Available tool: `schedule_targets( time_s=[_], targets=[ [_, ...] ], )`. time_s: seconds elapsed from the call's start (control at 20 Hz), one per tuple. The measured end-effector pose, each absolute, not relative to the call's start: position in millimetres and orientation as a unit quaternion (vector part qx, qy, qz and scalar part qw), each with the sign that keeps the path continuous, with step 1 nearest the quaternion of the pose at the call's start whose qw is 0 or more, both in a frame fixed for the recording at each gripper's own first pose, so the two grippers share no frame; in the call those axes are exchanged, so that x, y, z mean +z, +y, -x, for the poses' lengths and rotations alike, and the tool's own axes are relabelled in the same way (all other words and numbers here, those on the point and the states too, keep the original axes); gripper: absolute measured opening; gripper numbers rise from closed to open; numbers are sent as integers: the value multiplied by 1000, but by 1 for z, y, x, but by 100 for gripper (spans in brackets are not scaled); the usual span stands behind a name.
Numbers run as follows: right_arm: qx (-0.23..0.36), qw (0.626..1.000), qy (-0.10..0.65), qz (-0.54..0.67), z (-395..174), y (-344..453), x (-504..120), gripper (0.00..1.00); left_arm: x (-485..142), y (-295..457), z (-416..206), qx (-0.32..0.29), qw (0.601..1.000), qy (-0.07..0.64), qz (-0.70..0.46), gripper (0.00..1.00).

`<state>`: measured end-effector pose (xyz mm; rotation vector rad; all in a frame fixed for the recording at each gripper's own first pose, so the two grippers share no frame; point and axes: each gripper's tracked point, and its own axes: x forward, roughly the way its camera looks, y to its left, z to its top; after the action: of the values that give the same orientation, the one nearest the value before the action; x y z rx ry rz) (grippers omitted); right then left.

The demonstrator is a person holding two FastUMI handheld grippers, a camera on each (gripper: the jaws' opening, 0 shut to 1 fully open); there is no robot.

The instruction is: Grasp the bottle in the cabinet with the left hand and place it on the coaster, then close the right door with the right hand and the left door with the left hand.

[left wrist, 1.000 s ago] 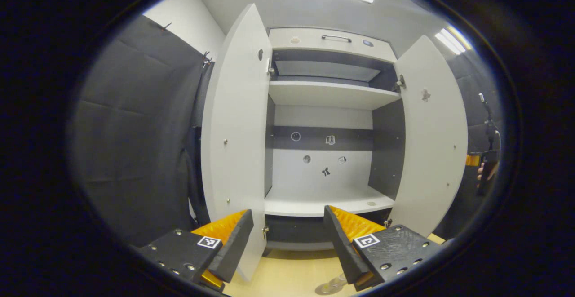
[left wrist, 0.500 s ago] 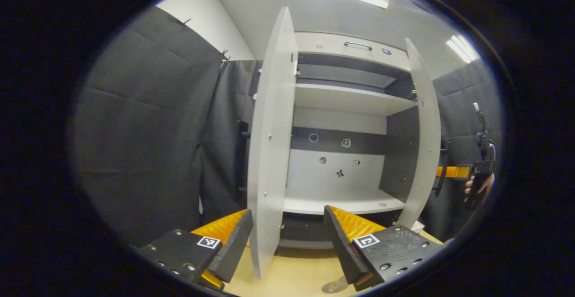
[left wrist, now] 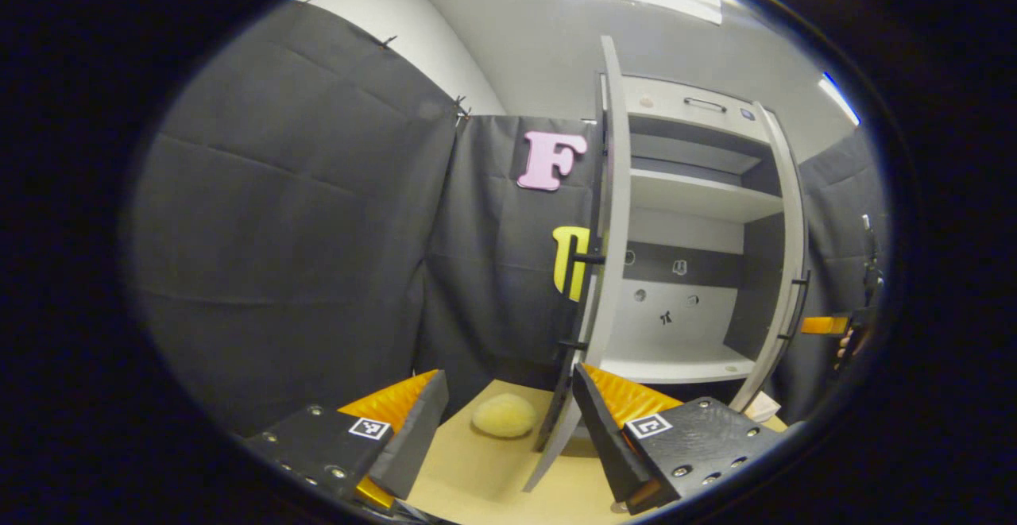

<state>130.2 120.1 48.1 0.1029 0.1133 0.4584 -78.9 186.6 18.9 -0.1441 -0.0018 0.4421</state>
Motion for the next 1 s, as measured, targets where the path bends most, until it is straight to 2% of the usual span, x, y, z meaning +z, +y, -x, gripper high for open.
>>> schedule_targets(
  time_s=[0.15,0.25,0.35,0.55,0.6,0.65,0.75,0.8,0.85,0.9,1.0],
  targets=[
    [208,976,51,-48,-129,119,47,95,25,220,78,228,972,-3,63,91],
    [192,979,45,-57,-126,121,47,92,36,237,72,217,975,-6,53,91],
    [180,980,51,-62,-124,124,42,95,43,254,61,200,979,-10,47,91],
    [160,984,56,-61,-115,133,36,95,49,273,28,147,988,3,42,91],
    [154,985,55,-60,-114,134,37,92,51,276,19,136,990,5,45,92],
    [150,985,56,-59,-112,137,36,95,51,279,10,124,991,8,48,91],
    [143,986,59,-57,-106,141,33,95,51,281,-9,98,994,13,45,92],
    [138,987,59,-55,-104,141,30,92,51,282,-19,84,995,17,41,92],
    [131,988,58,-53,-101,139,30,95,52,279,-30,69,997,19,37,91],
    [124,989,58,-51,-97,138,28,92,52,277,-40,56,998,20,35,92],
    [110,991,59,-52,-91,132,25,95,53,271,-48,30,999,17,35,92]
  ],
)
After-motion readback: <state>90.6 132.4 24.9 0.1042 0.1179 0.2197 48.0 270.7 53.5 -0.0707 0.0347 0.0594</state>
